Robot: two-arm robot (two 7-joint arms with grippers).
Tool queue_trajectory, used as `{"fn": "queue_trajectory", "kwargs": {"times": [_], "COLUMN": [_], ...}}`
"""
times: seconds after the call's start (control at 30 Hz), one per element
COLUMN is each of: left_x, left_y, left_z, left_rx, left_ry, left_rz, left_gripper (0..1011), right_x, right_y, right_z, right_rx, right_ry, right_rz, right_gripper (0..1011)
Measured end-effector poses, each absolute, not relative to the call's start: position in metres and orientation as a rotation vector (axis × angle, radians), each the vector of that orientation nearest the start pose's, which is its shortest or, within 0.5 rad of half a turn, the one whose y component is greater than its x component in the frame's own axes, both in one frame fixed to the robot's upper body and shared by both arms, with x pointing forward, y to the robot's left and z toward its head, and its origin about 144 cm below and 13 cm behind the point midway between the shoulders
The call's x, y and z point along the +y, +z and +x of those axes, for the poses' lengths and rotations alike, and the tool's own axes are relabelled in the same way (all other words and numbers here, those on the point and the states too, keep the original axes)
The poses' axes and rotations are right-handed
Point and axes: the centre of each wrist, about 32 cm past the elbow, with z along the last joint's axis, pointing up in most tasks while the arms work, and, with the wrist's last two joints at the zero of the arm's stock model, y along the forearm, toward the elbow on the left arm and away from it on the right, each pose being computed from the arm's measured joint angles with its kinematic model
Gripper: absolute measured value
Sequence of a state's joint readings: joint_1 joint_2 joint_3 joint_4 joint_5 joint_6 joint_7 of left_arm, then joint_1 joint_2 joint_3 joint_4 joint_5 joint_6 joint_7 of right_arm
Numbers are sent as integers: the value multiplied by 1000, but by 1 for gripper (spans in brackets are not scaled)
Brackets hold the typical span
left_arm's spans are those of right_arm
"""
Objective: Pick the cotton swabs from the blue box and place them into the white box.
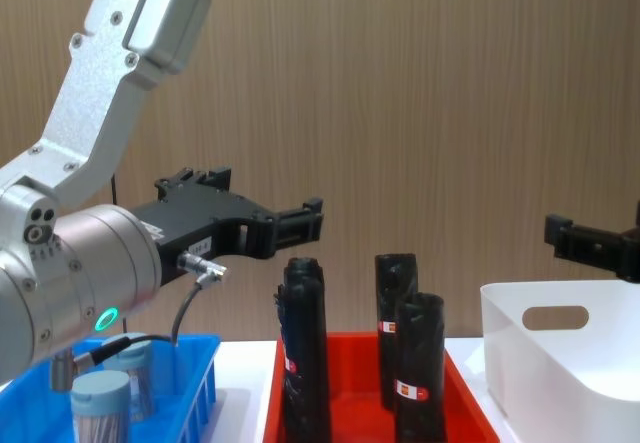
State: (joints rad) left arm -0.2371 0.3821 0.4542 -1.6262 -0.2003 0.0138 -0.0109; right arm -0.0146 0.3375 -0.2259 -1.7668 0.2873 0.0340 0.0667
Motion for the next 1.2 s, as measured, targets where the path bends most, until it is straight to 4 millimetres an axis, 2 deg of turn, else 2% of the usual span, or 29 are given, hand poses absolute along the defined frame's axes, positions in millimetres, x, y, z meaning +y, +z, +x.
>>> {"fn": "queue_trajectory", "kwargs": {"times": [0.97,1.2], "left_x": [198,204], "left_y": [1204,1204], "left_z": [492,493], "left_rx": [-268,-261], "left_ry": [1124,1123], "left_rz": [61,71], "left_gripper": [1004,1004], "right_x": [-237,-237], "right_y": [1189,1189], "right_z": [443,443], "right_rx": [-75,-75], "right_ry": [-1230,-1230], "right_rz": [26,26], "right_gripper": [1002,1002]}}
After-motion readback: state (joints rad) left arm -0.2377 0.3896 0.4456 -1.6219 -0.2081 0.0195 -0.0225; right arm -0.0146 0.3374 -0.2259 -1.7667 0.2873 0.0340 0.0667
